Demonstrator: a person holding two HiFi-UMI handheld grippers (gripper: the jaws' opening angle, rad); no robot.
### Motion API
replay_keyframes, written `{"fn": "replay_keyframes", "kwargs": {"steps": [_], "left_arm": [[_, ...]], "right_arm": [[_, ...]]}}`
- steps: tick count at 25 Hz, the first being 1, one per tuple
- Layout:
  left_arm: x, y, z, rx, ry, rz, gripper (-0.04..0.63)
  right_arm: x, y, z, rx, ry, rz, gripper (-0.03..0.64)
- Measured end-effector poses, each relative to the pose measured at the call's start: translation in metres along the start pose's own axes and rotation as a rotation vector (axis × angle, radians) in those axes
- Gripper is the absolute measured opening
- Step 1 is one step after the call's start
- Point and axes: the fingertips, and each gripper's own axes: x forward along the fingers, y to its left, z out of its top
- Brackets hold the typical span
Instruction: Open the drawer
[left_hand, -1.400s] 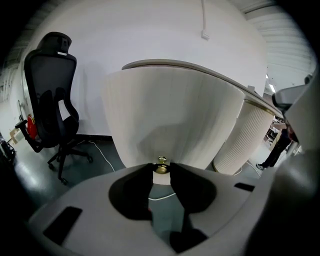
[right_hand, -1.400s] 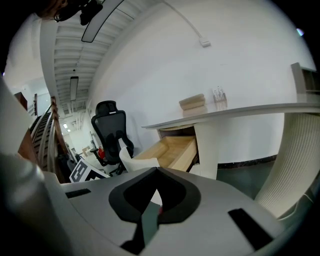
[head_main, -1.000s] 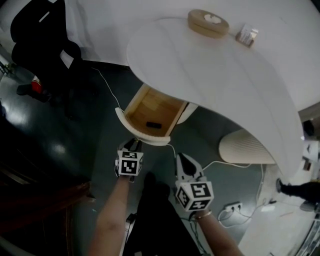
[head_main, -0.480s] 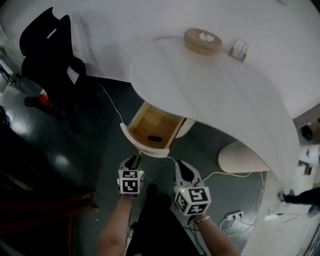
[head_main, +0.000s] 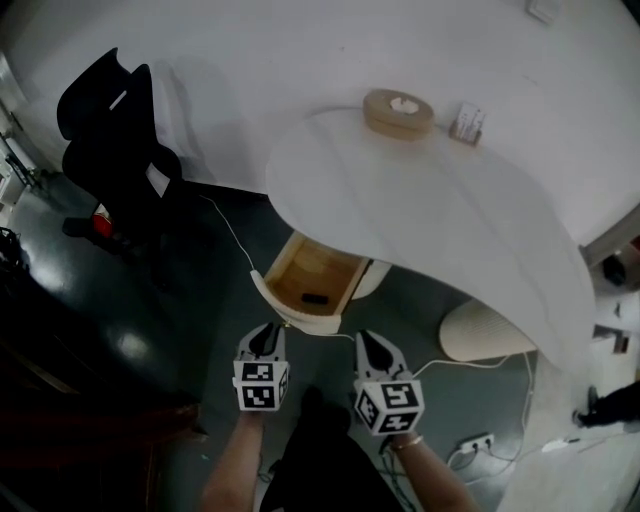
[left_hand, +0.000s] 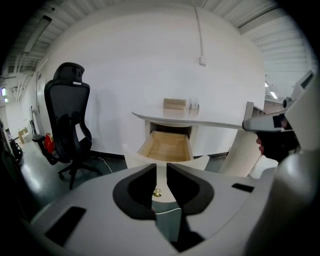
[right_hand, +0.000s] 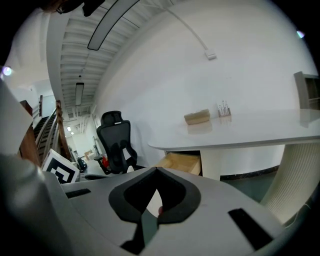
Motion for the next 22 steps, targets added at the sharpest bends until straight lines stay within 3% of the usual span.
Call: {"fn": "replay_keyframes", "kwargs": {"steps": [15,22], "left_arm": [[-0.064,-0.022,0.083,0.051,-0.195,-0.019,0.010],[-0.082,-0.035,0.106,0.066,-0.245,-0.034,0.005]], "right_arm": [[-0.027,-0.006,0.037,-0.034,-0.053,-0.006,0.003],[-0.038,-0.004,0.051,-0.037,-0.068,0.016,0.003]]}}
